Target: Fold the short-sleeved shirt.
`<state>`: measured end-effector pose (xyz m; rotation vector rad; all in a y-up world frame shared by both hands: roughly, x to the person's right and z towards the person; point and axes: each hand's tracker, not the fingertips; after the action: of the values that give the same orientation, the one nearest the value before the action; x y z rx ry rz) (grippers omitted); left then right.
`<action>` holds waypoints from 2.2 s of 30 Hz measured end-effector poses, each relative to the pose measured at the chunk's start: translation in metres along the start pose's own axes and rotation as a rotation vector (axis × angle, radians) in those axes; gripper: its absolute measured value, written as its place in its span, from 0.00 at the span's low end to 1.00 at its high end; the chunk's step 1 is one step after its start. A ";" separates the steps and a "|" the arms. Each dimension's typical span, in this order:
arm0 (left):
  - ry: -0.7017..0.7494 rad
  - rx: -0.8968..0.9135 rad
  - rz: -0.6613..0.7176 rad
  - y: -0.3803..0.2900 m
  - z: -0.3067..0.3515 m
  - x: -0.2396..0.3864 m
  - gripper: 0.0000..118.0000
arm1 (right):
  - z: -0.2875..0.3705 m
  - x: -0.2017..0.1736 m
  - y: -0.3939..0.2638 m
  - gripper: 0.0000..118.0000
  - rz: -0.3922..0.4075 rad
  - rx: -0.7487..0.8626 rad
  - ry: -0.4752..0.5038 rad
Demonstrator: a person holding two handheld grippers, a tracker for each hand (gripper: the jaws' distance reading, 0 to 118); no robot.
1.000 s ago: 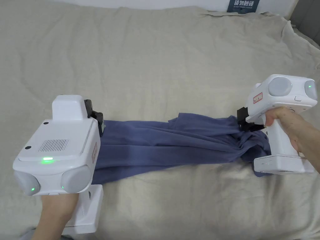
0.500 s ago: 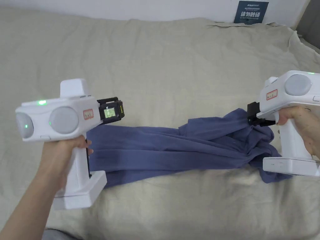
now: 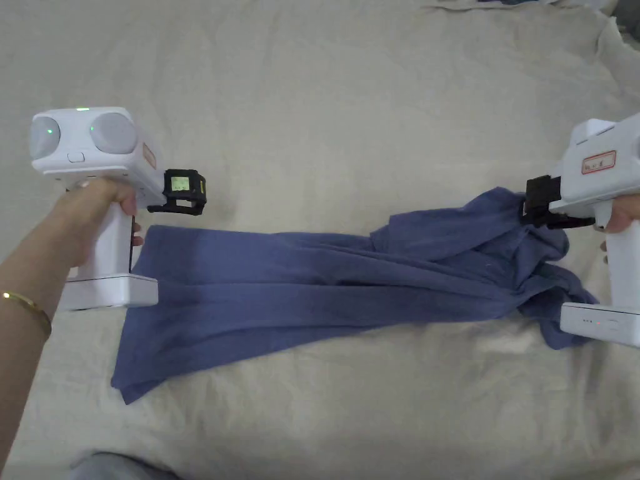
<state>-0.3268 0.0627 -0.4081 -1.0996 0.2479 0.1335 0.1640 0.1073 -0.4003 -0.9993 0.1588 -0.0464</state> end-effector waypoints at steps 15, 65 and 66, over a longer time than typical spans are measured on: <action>-0.007 -0.117 0.036 -0.004 -0.059 -0.004 0.37 | -0.021 -0.001 0.006 0.03 -0.003 -0.026 -0.015; 0.030 0.837 0.114 0.190 0.285 0.003 0.00 | 0.242 -0.046 0.264 0.03 0.021 0.687 -0.331; 0.044 0.849 0.106 0.201 0.282 0.009 0.00 | 0.241 -0.048 0.277 0.03 0.026 0.705 -0.345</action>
<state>-0.3266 0.4045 -0.4631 -0.2457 0.3582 0.0838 0.1443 0.4637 -0.4994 -0.2902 -0.1573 0.0904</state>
